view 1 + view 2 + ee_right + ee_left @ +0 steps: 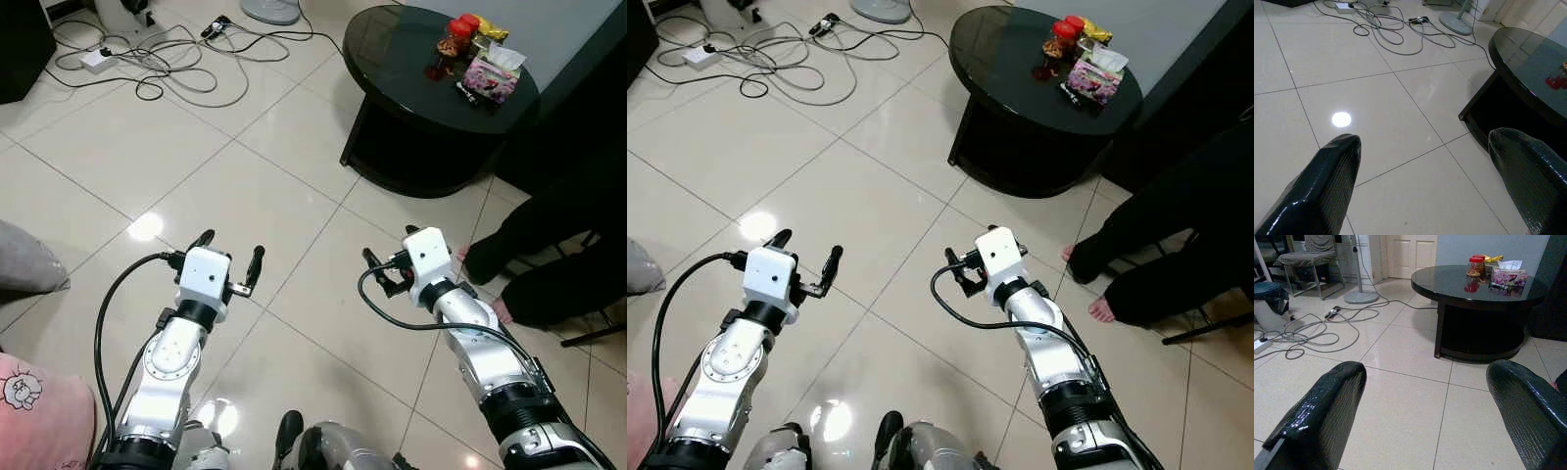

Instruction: Move the pillow to the sofa from floor

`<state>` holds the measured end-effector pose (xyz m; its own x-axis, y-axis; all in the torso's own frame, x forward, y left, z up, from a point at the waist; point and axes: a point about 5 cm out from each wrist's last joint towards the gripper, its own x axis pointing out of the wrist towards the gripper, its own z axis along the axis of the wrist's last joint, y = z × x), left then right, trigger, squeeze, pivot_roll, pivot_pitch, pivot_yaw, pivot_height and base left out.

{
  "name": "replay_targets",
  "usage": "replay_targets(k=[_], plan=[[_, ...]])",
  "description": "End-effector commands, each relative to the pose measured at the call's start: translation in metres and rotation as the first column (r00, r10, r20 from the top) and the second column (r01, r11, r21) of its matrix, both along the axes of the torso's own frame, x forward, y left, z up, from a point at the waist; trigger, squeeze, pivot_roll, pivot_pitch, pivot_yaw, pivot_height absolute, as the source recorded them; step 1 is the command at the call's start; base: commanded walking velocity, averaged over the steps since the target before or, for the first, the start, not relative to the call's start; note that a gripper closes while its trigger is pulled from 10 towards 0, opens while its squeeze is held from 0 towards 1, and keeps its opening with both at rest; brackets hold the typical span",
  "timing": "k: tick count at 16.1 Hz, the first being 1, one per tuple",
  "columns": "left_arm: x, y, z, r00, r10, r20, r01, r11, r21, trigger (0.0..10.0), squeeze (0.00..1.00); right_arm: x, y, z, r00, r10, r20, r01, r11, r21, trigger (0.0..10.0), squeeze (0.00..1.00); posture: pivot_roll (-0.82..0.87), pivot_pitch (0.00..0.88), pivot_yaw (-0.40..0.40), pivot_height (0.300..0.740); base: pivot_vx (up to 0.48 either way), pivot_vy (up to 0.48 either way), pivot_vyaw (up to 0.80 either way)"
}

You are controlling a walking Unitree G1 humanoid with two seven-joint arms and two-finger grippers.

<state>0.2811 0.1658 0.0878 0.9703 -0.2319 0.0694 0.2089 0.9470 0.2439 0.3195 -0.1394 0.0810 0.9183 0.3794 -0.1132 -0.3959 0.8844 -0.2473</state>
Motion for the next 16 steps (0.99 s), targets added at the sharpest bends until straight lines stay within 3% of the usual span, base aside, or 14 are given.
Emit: replay_targets(k=[1,4,5,7,16], plan=[[-0.002,-0.0066,-0.001,1.0,-0.014,0.0,0.014,1.0,-0.004,10.0,1.0,0.0016,-0.0102,0.0042,1.0,-0.031,-0.003,0.031,0.999,0.031,10.0,0.0,0.01,0.229,-0.261,0.74,0.0,0.0,0.0],[-0.001,-0.0069,-0.0012,1.0,-0.01,0.0,0.01,1.0,-0.006,10.0,1.0,0.0016,-0.0089,0.0016,1.0,-0.014,-0.009,0.014,1.0,-0.021,10.0,0.0,0.01,0.225,-0.261,0.74,0.0,0.0,0.0],[-0.0007,-0.0075,-0.0013,1.0,-0.01,0.0,0.01,1.0,-0.006,10.0,1.0,0.001,-0.0077,0.0024,1.0,-0.013,-0.002,0.013,1.0,0.001,10.0,0.0,0.01,0.22,-0.26,0.74,0.0,0.0,0.52],[0.0001,-0.0083,-0.0012,1.0,-0.011,0.001,0.011,1.0,-0.003,10.0,1.0,0.0004,-0.0055,0.0011,1.0,0.008,0.006,-0.008,0.999,-0.041,10.0,0.0,0.01,0.213,-0.258,0.74,0.0,0.0,0.76],[0.0023,-0.0065,-0.0003,1.0,-0.011,0.001,0.011,1.0,0.001,10.0,1.0,0.0006,-0.0029,-0.0008,1.0,0.009,-0.01,-0.009,0.999,-0.036,10.0,0.0,0.01,0.208,-0.254,0.74,0.0,0.0,0.76]])
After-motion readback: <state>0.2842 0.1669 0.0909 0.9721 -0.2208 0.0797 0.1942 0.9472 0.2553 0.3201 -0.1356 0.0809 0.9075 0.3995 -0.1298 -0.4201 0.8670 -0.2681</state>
